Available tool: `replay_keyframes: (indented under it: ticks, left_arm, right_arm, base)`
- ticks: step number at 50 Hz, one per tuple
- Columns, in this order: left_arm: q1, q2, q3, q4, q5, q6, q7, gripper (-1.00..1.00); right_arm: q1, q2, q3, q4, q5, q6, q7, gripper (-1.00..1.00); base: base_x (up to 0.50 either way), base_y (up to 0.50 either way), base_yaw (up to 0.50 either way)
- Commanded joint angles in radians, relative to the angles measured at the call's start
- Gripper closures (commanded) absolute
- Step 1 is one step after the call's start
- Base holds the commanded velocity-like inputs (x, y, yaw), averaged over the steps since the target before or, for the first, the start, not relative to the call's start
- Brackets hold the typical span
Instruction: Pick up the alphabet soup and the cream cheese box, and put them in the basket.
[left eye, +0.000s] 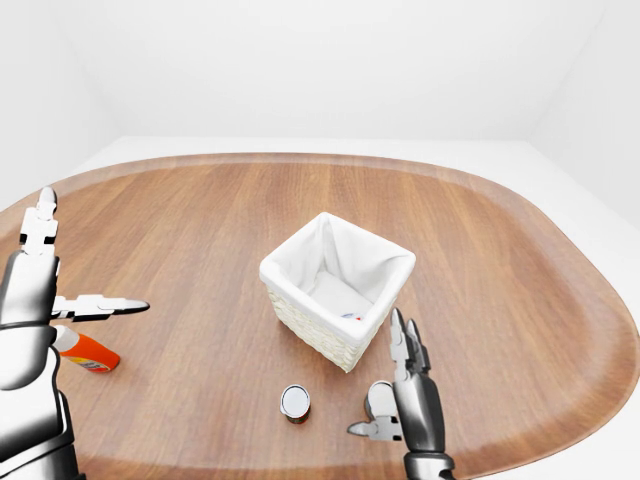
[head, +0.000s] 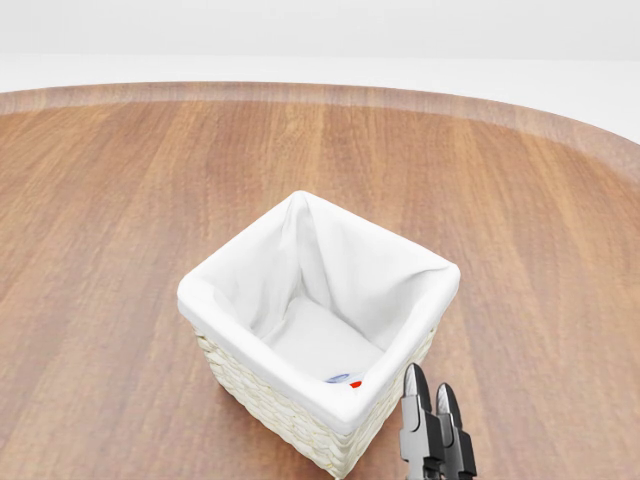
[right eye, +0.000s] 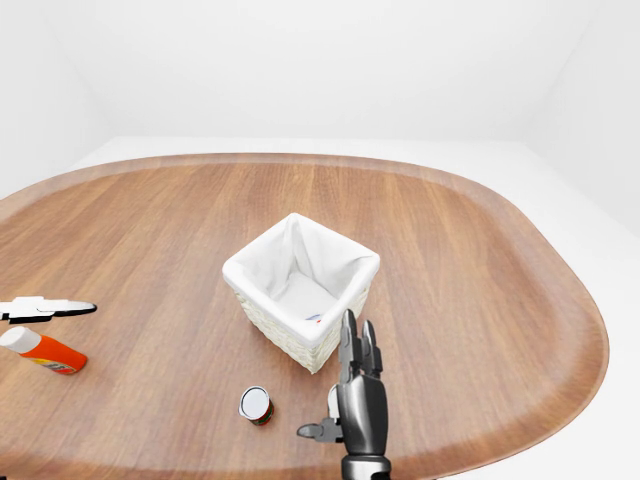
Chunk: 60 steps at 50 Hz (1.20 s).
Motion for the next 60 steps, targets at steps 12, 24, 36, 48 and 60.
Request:
replay_keyframes:
  ticks: [12, 24, 36, 48, 60]
  left_arm:
    - [-0.003, -0.007, -0.002, 0.003, -0.022, 0.0, 0.018, -1.0]
    - [-0.002, -0.008, -0.002, 0.008, -0.021, 0.0, 0.021, -1.0]
    - [-0.002, -0.007, -0.002, 0.003, -0.021, 0.0, 0.018, -1.0]
    - [-0.004, -0.006, -0.005, 0.012, -0.017, 0.0, 0.02, -1.0]
    - [-0.005, -0.005, -0.008, 0.023, -0.009, 0.0, 0.027, -1.0]
  right_arm:
    - [-0.182, 0.009, -0.065, 0.36, 0.025, 0.0, 0.0, -1.0]
    - [-0.21, 0.032, -0.11, 0.455, 0.006, 0.0, 0.0, -1.0]
    - [-0.228, 0.047, -0.135, 0.519, -0.009, 0.0, 0.0, -1.0]
    - [-0.264, 0.054, -0.168, 0.631, -0.032, 0.0, 0.0, -1.0]
    - [-0.287, 0.053, -0.201, 0.721, -0.051, 0.0, 0.0, -1.0]
  base:
    - [0.0, 0.0, 0.0]
    - [0.0, 0.0, 0.0]
    - [0.0, 0.0, 0.0]
    - [0.0, 0.0, 0.0]
    - [0.0, 0.0, 0.0]
